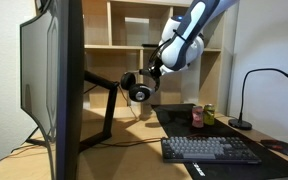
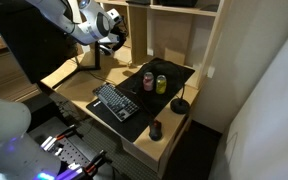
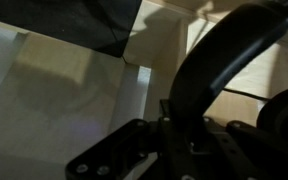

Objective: Hang the headsets on the back of the monitor

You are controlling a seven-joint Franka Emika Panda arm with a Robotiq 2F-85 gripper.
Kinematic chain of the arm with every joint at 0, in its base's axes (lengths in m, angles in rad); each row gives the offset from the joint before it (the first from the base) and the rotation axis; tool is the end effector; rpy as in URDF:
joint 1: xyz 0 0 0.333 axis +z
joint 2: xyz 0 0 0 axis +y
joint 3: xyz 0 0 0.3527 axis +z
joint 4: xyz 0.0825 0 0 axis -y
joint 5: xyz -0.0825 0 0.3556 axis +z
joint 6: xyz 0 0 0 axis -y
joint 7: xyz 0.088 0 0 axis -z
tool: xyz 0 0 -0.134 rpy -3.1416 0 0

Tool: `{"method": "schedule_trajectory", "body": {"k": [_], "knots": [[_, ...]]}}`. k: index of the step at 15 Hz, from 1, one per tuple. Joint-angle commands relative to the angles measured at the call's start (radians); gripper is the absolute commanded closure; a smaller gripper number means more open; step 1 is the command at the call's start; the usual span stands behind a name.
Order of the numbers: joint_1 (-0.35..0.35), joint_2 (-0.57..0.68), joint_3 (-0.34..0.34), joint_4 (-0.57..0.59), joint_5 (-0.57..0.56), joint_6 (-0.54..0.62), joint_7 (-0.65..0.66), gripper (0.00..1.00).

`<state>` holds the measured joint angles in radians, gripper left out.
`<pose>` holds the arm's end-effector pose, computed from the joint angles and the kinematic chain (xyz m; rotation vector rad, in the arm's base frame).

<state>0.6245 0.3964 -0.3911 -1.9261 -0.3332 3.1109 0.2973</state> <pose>0.6464 0.2151 0.4220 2.7815 0.5012 1.2415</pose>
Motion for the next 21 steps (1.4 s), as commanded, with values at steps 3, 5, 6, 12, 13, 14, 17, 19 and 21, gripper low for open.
{"method": "schedule_trajectory", "body": {"k": [3, 5, 6, 12, 13, 14, 17, 19, 21], "knots": [[0.142, -0.012, -0.142, 0.113, -0.082, -0.048, 0.025, 0.96], [0.171, -0.009, -0.177, 0.151, -0.085, -0.053, 0.034, 0.96], [0.183, -0.012, -0.187, 0.160, -0.082, -0.055, 0.031, 0.96], [0.219, -0.095, -0.151, 0.139, -0.074, -0.218, -0.047, 0.96], [0.230, -0.106, -0.152, 0.140, -0.075, -0.247, -0.056, 0.96], [0.239, -0.126, -0.149, 0.138, -0.070, -0.274, -0.066, 0.96], [0.247, -0.188, -0.104, 0.114, -0.017, -0.345, -0.119, 0.96], [0.116, -0.233, 0.071, 0.095, -0.015, -0.382, -0.117, 0.96], [0.067, -0.182, 0.112, 0.142, -0.083, -0.379, -0.055, 0.84]]}}
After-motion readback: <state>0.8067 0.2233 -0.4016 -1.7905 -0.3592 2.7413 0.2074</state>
